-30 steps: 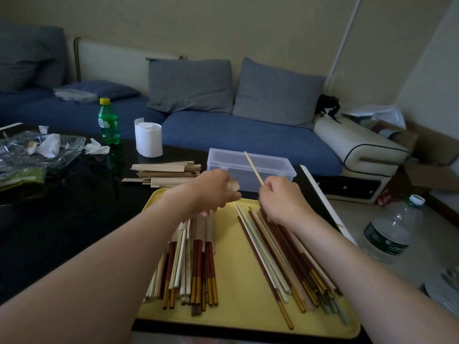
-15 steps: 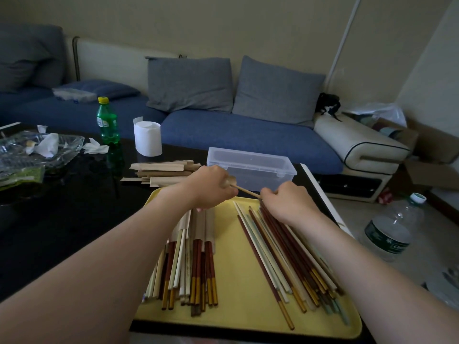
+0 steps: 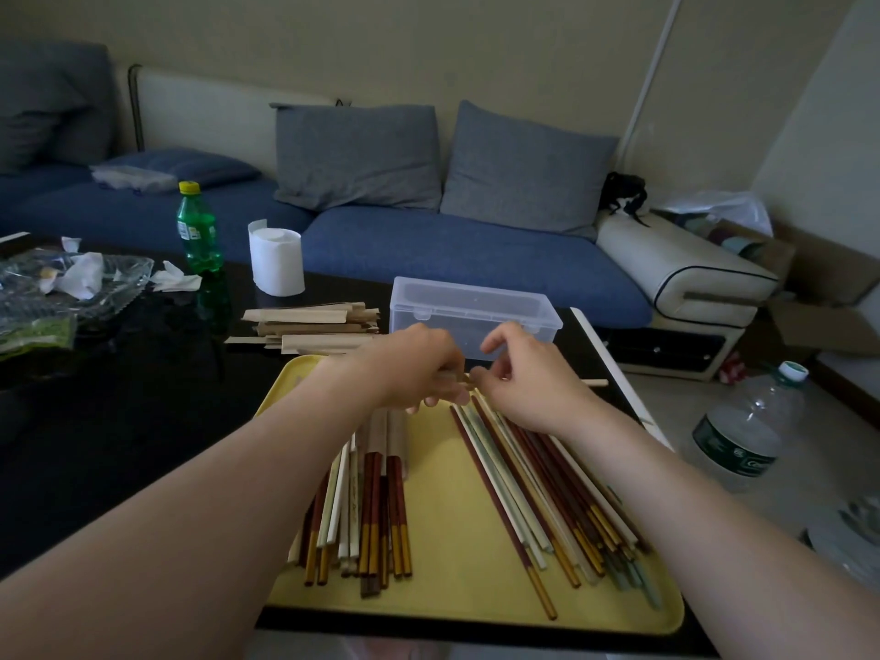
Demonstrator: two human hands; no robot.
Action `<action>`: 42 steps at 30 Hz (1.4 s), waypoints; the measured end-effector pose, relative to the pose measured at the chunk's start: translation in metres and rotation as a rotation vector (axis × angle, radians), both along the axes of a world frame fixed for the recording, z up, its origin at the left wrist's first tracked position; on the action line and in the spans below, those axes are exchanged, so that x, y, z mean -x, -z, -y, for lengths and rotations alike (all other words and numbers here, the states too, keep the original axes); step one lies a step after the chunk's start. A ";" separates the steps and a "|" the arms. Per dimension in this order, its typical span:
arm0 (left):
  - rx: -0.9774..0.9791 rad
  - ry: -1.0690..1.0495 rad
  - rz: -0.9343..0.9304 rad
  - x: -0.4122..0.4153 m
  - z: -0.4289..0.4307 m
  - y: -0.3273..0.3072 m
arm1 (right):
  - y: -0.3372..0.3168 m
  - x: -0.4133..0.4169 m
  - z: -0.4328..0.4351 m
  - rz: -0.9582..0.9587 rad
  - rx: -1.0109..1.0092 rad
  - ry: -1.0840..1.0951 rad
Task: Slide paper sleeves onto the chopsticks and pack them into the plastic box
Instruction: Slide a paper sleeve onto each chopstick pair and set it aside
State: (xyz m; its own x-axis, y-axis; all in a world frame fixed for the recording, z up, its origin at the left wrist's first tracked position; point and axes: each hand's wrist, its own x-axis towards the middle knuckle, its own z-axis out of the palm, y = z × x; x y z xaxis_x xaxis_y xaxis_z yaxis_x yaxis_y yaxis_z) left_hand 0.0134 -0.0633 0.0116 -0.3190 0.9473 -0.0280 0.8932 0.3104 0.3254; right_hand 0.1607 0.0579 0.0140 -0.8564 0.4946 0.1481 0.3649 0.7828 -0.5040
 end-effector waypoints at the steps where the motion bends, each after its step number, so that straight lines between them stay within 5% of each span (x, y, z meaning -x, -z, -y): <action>1: -0.011 -0.003 -0.001 0.000 0.000 0.001 | 0.000 0.000 0.003 0.012 0.021 -0.040; 6: -0.048 -0.012 -0.040 0.003 0.003 0.000 | -0.004 0.000 0.006 0.045 0.071 -0.091; 12: -0.073 -0.058 -0.073 0.007 0.007 0.000 | -0.007 -0.009 -0.011 0.113 -0.073 0.115; 20: -0.150 -0.022 0.022 0.003 0.003 -0.001 | 0.002 0.002 -0.002 0.112 0.062 0.052; 28: -0.516 -0.365 -0.265 0.004 0.000 -0.002 | 0.000 0.005 -0.004 0.000 0.382 0.236; 31: -0.691 -0.597 -0.012 0.001 -0.004 -0.003 | -0.003 0.005 0.000 -0.070 0.551 0.283; 37: -0.831 -0.768 1.050 -0.006 -0.009 -0.015 | -0.010 0.005 0.022 -0.089 0.852 0.184; 40: -0.781 -0.736 1.056 -0.007 -0.008 -0.012 | -0.012 0.004 0.025 -0.035 0.805 0.096; 42: -0.740 -0.723 0.992 -0.007 -0.005 -0.013 | -0.009 0.005 0.021 0.047 0.579 0.141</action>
State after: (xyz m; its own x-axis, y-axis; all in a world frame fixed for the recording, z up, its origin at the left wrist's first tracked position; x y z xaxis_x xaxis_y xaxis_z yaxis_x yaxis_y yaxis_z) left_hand 0.0208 -0.0587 0.0249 -0.8697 0.4830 -0.1015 -0.0731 0.0773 0.9943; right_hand 0.1558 0.0374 0.0228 -0.7759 0.5929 -0.2156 0.4773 0.3280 -0.8152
